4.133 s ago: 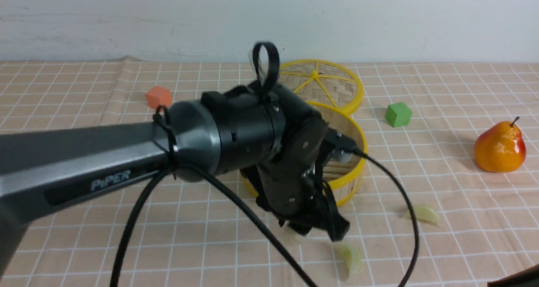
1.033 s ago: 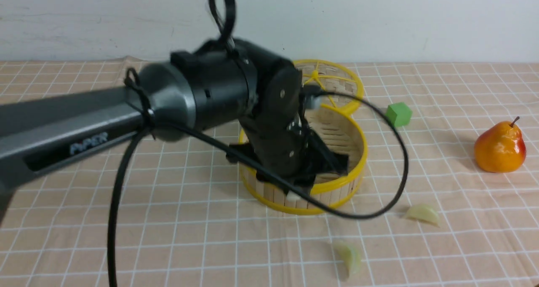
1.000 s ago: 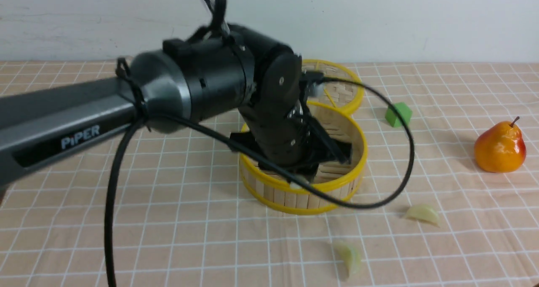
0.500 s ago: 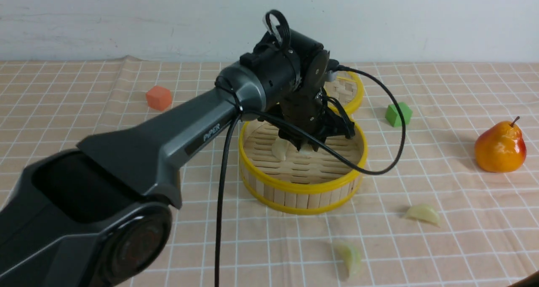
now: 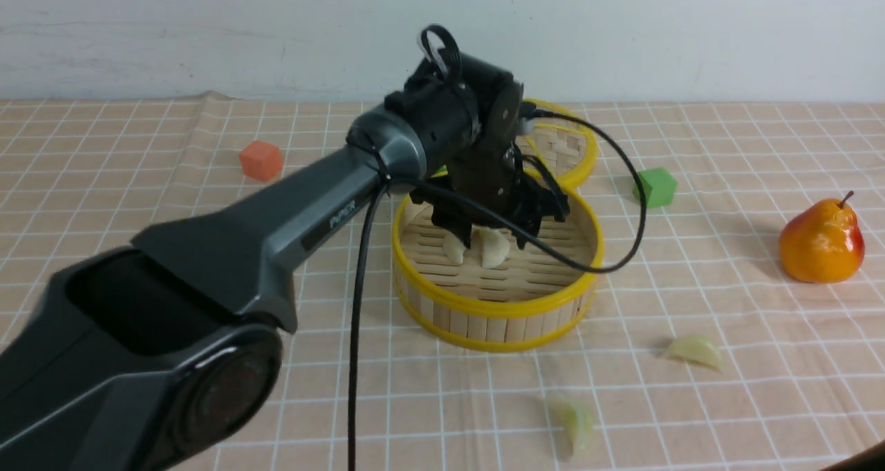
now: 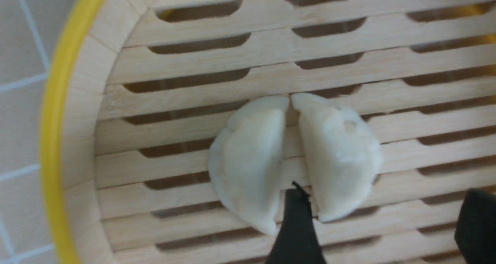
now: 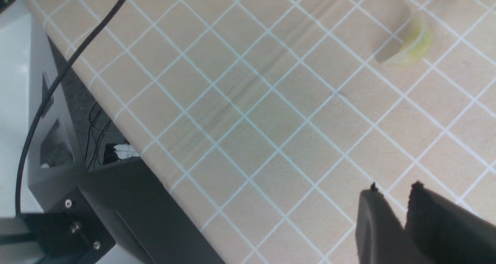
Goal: Put the dumplings into the steamer on the table with the brown tablecloth.
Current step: 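Place the dumpling into the bamboo steamer basket with the left gripper, then reach for and grasp a dumpling lying on the table beside the steamer, then place the dumpling in the bamboo steamer basket with the right gripper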
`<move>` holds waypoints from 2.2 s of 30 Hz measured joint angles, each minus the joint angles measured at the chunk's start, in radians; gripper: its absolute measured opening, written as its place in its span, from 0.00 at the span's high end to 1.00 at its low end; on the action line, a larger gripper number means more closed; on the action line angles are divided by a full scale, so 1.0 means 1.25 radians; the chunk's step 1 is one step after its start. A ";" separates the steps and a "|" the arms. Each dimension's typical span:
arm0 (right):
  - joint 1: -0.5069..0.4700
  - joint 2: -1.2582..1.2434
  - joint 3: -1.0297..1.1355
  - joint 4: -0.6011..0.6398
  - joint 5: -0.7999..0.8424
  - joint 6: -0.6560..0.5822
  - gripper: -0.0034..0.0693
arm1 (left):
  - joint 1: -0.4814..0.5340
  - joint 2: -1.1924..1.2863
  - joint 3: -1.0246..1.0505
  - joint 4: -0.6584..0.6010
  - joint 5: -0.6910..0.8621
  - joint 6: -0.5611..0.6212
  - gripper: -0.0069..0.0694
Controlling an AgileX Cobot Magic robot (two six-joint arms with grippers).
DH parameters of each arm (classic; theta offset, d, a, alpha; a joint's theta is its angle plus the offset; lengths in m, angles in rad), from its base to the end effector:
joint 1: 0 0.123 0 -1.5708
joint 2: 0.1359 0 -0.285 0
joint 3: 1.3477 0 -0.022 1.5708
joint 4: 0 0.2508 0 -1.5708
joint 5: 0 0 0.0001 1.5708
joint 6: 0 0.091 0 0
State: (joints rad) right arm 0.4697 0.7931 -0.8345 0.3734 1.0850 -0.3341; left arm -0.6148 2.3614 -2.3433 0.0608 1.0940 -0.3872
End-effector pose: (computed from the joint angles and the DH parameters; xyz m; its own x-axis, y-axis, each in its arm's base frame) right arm 0.0999 0.0837 0.3364 -0.6128 -0.4730 -0.6331 -0.7030 0.6923 0.1632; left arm 0.4306 -0.2981 0.2558 -0.8477 0.1688 -0.5028 0.2724 0.9520 -0.1396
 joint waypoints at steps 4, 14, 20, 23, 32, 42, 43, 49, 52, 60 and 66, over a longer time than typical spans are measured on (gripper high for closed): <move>0.000 0.022 -0.002 -0.025 -0.034 0.064 0.81 | 0.000 -0.135 0.000 0.004 0.007 0.025 0.31; 0.000 0.341 -0.105 -0.077 -0.086 0.134 0.77 | 0.002 -0.555 0.083 0.031 0.034 0.106 0.93; 0.002 0.499 -0.167 -0.076 -0.126 0.135 0.47 | 0.002 -0.770 0.306 0.097 0.044 0.122 0.93; 0.018 0.585 -0.184 -0.087 -0.180 0.135 0.26 | 0.002 -0.928 0.490 0.136 0.036 0.114 0.93; 0.060 0.773 -0.184 -0.116 -0.399 0.158 0.24 | 0.002 -1.318 0.967 0.155 -0.030 -0.034 0.93; 0.060 0.826 -0.200 -0.150 -0.400 0.164 0.69 | 0.002 -1.458 1.113 0.158 0.057 -0.106 0.93; 0.060 0.822 -0.223 -0.167 -0.365 0.169 0.68 | 0.002 -1.461 1.115 0.152 0.075 -0.106 0.93; 0.060 0.795 -0.424 -0.207 -0.210 0.178 0.68 | 0.002 -1.461 1.116 0.126 0.084 -0.106 0.93; 0.060 0.819 -0.571 -0.214 -0.177 0.178 0.68 | 0.002 -1.461 1.116 0.111 0.062 -0.106 0.93; 0.060 1.044 -0.853 -0.225 -0.149 0.178 0.68 | 0.002 -1.461 1.116 0.102 0.021 -0.107 0.93; 0.060 1.187 -0.951 -0.229 -0.113 0.178 0.68 | 0.002 -1.461 1.116 0.102 0.021 -0.107 0.93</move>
State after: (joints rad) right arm 0.5442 2.2769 -2.0228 0.0869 0.9434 -0.1113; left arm -0.6129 0.5345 -0.9483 0.1888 1.1200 -0.5204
